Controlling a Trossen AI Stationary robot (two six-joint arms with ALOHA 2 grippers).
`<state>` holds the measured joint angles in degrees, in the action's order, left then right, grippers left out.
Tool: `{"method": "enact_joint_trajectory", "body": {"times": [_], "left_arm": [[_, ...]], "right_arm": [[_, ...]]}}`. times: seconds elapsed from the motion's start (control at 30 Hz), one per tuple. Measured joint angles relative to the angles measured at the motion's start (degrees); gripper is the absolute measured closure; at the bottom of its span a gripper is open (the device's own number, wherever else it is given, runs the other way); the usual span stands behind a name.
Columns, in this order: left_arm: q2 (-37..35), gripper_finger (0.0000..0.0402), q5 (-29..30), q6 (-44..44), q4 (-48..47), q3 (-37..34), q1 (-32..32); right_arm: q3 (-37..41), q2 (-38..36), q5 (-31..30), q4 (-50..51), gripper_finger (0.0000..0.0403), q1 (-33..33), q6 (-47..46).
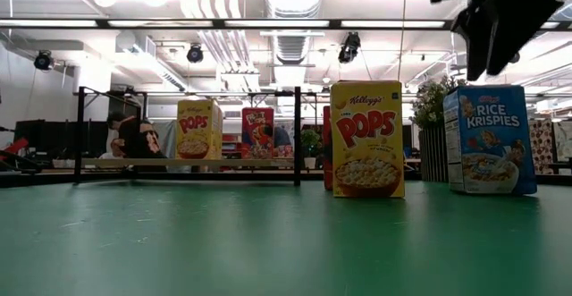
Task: Stack cereal on shelf
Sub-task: Put the middle blue cereal box on the shelf
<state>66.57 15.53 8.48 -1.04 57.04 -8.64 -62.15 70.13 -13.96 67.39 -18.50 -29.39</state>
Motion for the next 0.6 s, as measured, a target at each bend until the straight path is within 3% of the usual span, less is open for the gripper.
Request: {"method": "enact_joint_trajectory", "body": {"times": [0.3,0.6], "left_arm": [[0.70,0.0134,0.00,0.63,1.66,0.04,0.00],[0.87,0.0134,0.00,0.66,1.97,0.04,0.00]], "right_arm": [[4.44,0.10,0.96,-6.56,0.0113,3.74,9.53],[5.63,0.06,3.67,-10.47,0.0184,4.31,11.80]]}}
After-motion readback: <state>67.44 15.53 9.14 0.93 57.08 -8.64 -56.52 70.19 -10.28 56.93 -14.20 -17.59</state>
